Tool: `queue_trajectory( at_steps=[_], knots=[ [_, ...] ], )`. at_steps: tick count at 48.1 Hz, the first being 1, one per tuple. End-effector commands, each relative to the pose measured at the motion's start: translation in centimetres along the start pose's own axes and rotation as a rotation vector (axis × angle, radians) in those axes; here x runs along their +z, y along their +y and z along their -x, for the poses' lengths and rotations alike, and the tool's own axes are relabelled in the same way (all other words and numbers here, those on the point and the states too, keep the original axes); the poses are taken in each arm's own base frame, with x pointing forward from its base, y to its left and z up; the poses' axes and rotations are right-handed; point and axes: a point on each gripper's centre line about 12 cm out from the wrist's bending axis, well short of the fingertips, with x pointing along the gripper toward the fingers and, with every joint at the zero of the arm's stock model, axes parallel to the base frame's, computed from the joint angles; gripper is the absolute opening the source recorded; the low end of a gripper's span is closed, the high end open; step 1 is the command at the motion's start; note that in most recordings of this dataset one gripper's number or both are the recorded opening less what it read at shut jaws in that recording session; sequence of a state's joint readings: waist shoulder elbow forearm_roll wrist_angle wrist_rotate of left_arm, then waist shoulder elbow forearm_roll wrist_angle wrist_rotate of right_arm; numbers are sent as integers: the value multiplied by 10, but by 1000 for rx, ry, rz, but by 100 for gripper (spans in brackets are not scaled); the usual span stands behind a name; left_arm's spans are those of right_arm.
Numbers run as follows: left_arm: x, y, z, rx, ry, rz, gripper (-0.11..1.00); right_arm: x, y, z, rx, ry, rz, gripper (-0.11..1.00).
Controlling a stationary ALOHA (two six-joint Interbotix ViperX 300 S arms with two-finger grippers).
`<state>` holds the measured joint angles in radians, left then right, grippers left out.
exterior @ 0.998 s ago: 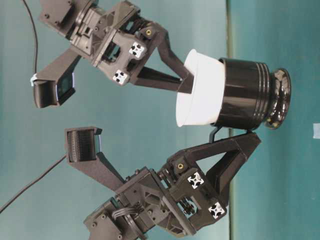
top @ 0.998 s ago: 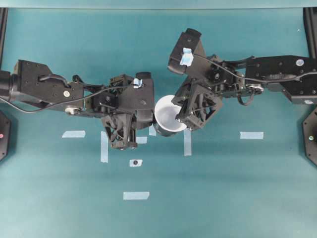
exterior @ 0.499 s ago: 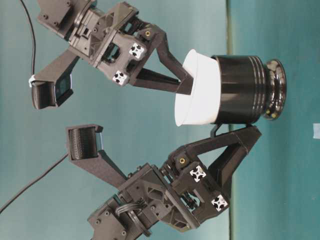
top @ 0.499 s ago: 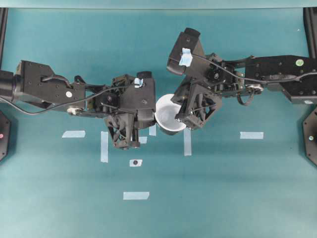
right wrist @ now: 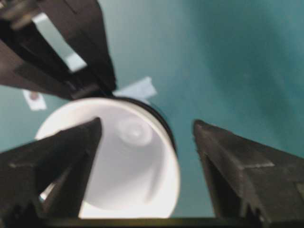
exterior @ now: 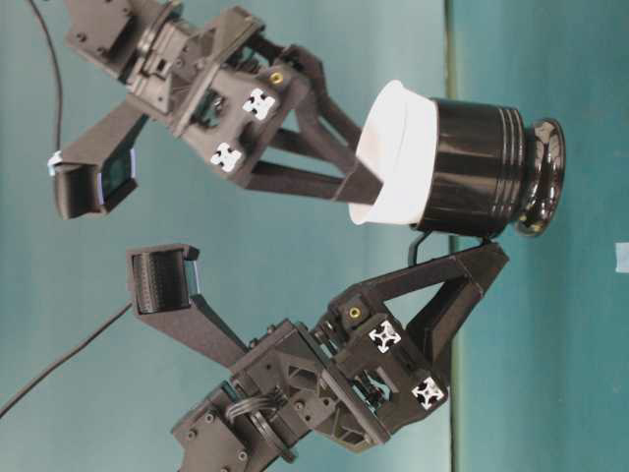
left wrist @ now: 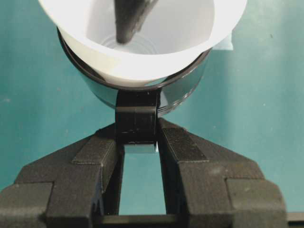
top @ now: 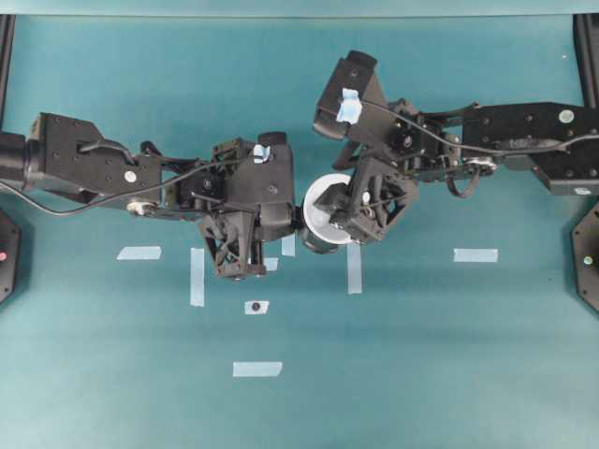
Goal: Holding the cup holder with the left arm, the right arm places the cup into the cup holder.
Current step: 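Insert the white cup into the black holder with the right gripper, then open the right gripper and release the white cup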
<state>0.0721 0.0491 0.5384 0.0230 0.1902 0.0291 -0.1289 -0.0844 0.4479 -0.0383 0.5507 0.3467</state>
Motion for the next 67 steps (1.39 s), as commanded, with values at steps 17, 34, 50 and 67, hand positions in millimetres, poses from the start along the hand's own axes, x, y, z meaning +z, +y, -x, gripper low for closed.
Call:
queue_trajectory(
  at_steps=[17, 34, 50, 67],
  knots=[
    [7, -1, 5, 0, -65, 0, 26, 28, 5, 63, 40, -129, -19, 85],
    [4, -1, 4, 1, -84, 4, 26, 27, 8, 68, 57, -149, -20, 93],
    [-3, -5, 3, -6, -74, -3, 26, 18, 2, 77, 60, -169, -26, 94],
    [-14, -7, -1, -12, -94, 16, 26, 6, -2, 91, 86, -244, -36, 94]
  ],
)
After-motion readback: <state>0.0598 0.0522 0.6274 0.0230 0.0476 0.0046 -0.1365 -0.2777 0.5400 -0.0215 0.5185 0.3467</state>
